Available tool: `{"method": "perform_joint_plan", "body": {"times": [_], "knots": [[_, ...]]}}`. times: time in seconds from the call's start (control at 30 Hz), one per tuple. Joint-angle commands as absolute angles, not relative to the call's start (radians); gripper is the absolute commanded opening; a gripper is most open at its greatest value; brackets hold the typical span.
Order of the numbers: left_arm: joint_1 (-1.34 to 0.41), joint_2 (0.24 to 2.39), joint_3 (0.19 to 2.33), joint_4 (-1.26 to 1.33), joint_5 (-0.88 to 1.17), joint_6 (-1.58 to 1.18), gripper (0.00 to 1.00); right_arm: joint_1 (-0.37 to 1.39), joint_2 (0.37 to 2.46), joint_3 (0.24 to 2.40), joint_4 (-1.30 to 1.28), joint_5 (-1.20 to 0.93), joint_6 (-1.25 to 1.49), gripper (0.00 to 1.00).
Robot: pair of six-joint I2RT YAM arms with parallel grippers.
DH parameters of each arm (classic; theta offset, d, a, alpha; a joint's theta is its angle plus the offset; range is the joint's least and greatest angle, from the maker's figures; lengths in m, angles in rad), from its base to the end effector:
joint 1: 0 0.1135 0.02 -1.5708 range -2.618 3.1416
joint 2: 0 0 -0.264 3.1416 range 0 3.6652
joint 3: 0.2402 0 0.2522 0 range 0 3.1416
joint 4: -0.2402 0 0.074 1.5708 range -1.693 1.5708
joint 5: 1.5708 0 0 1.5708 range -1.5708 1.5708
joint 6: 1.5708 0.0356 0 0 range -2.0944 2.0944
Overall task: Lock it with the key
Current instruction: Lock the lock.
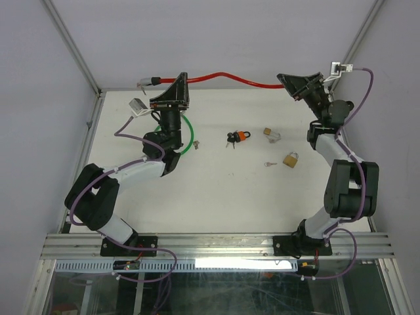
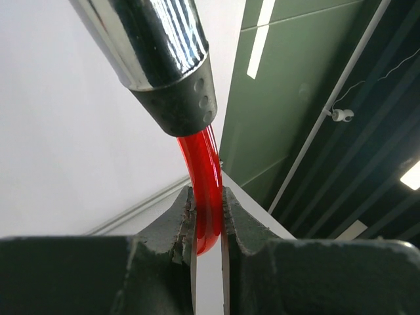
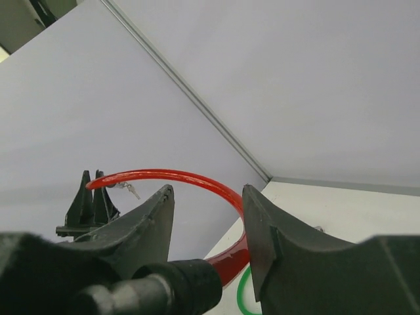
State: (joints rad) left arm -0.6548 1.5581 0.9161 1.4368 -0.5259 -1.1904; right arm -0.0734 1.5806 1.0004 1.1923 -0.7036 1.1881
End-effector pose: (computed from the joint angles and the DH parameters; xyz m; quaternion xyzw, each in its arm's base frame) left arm 0.2664 -0.1820 0.3536 -0.3287 0.2886 -0.6532 0.6181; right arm 0.3439 -0.0022 0.3515 0.0084 0.5300 0.5755 0.6228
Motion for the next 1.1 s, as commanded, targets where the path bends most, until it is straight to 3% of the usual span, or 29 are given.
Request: {"method": "perform_joint_plan", "body": {"times": [0.0, 0.13, 0.43, 0.77, 1.07], "knots": [[-0.711, 1.569, 0.927, 1.547, -0.459, -1.248, 0.00, -0.059, 1.569, 1.166, 1.180, -0.687, 1.183, 0.49], [-0.752, 1.605, 0.925, 1.541, -0.410, -1.305, 0.00, -0.066, 1.579, 1.314, 0.958, -0.700, 1.042, 0.50], [-0.831, 1.626, 0.926, 1.584, -0.346, -1.339, 0.00, -0.122, 1.658, 1.360, 0.982, -0.764, 1.084, 0.52], [-0.890, 1.606, 0.912, 1.577, -0.257, -1.357, 0.00, -0.141, 1.696, 1.512, 0.790, -0.847, 0.969, 0.61], [-0.922, 1.575, 0.830, 1.596, -0.250, -1.381, 0.00, -0.134, 1.748, 1.648, 0.536, -0.897, 0.926, 0.57]]}}
